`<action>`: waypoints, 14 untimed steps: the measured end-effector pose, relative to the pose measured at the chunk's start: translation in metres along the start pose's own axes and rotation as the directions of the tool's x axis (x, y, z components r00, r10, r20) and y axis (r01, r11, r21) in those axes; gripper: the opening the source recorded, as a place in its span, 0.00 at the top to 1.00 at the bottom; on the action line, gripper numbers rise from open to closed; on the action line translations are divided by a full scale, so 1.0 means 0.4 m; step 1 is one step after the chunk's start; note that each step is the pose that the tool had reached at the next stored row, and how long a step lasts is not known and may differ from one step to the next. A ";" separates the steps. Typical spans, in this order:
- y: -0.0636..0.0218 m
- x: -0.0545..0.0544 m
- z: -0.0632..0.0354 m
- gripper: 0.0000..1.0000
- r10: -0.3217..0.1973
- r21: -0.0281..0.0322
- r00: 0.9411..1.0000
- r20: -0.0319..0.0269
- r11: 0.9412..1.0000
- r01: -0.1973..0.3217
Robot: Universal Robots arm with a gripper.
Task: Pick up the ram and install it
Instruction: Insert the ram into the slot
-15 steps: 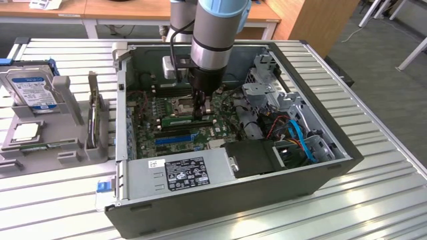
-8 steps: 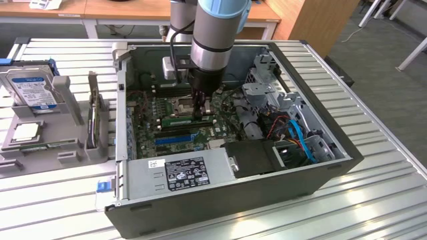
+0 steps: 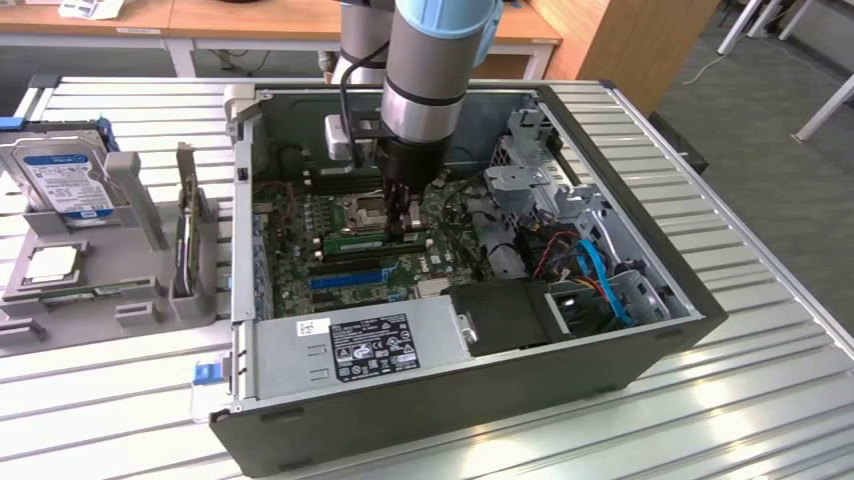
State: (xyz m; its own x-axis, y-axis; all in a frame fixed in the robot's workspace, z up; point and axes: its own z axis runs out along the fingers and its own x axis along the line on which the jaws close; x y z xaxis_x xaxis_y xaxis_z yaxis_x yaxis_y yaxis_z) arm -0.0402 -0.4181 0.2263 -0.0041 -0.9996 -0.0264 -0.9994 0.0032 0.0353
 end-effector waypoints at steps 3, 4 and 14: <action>0.000 0.000 0.001 0.88 0.000 0.000 1.000 0.000 1.000 0.000; 0.000 0.000 0.002 0.88 0.000 0.000 1.000 0.000 1.000 0.000; 0.000 0.000 0.008 0.88 0.000 0.000 1.000 0.000 1.000 0.000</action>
State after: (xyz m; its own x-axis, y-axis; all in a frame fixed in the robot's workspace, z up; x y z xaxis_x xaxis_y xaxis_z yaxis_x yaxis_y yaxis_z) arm -0.0402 -0.4181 0.2233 -0.0041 -0.9996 -0.0263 -0.9994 0.0032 0.0354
